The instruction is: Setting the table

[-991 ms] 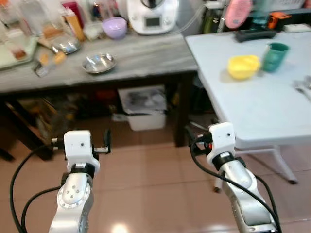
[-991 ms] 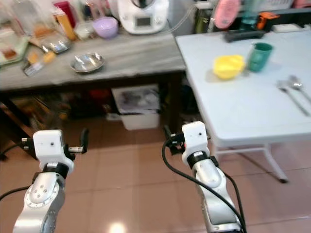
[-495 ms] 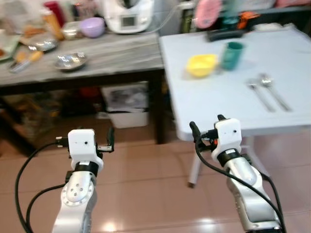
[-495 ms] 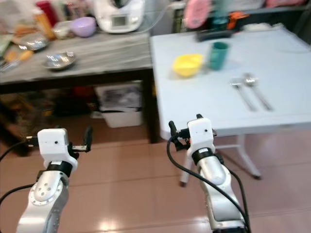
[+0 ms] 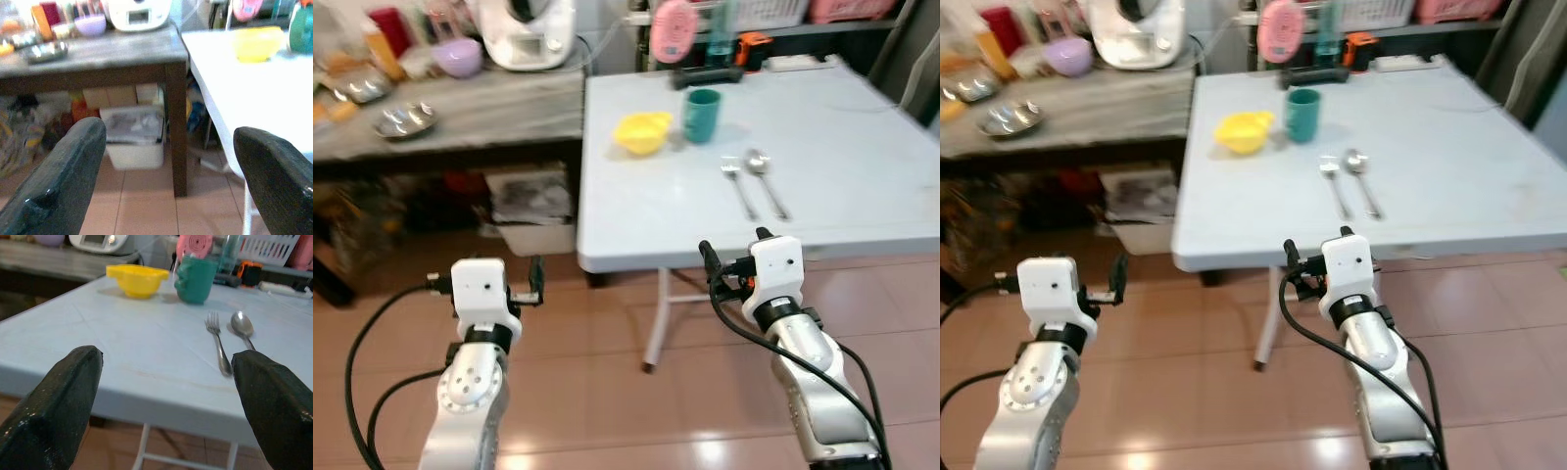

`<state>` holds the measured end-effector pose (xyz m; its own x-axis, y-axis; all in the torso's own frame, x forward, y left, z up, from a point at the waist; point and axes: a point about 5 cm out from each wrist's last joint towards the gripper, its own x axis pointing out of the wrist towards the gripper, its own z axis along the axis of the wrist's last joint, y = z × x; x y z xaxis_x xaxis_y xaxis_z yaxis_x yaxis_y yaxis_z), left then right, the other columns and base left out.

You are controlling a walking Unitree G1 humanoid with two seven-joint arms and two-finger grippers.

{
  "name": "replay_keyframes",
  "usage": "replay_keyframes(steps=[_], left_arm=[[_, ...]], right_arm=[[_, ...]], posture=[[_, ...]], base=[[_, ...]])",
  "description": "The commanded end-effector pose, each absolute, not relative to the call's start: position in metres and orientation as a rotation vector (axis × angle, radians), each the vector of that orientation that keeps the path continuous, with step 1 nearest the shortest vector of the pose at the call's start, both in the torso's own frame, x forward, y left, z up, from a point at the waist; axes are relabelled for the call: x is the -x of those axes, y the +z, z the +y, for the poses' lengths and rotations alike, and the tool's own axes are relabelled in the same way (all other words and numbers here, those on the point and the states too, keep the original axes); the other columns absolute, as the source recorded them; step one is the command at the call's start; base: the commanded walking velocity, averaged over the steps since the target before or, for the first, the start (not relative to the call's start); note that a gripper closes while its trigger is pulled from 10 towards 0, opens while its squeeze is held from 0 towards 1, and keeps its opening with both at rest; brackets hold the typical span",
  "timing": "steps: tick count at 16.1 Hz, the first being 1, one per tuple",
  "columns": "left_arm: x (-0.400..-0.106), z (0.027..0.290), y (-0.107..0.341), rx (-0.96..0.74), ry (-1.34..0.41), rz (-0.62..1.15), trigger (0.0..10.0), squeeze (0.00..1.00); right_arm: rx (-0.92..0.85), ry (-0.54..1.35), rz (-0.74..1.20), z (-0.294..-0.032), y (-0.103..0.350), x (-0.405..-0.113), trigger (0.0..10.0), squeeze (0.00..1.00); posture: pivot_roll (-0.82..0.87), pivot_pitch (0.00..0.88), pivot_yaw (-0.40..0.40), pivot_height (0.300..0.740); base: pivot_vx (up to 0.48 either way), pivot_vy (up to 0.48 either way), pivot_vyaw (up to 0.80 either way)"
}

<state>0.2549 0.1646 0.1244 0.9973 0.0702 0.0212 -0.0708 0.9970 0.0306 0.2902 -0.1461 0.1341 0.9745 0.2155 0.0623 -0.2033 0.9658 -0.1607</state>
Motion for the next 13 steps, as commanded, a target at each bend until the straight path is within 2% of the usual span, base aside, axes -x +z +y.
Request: replay_keyframes(steps=[1, 3, 9, 13], left_arm=[[-0.253, 0.172, 0.123, -0.044, 0.092, -0.013, 10.0, 0.0], [-0.253, 0.172, 0.122, -0.055, 0.095, -0.01, 10.0, 0.0], [-0.255, 0.181, 0.125, -0.107, 0.149, -0.056, 10.0, 0.0], [-0.253, 0.181, 0.127, -0.069, 0.132, -0.096, 10.0, 0.0]], right_arm=[[0.146, 0.237, -0.097, -0.139, 0.138, -0.291, 10.0, 0.0], [0.148, 0.24, -0.099, -0.139, 0.138, -0.291, 10.0, 0.0], [0.147, 0.243, -0.099, -0.141, 0.138, -0.291, 10.0, 0.0], [0.141, 0.249, -0.098, -0.14, 0.137, -0.29, 10.0, 0.0]], posture=[[-0.08, 0.081, 0.106, 0.74], [-0.09, 0.082, 0.108, 0.74], [-0.09, 0.081, 0.106, 0.74], [-0.1, 0.084, 0.11, 0.74]], base=[[0.0, -0.48, 0.0], [0.0, -0.388, 0.0], [0.0, 0.0, 0.0], [0.0, 0.0, 0.0]])
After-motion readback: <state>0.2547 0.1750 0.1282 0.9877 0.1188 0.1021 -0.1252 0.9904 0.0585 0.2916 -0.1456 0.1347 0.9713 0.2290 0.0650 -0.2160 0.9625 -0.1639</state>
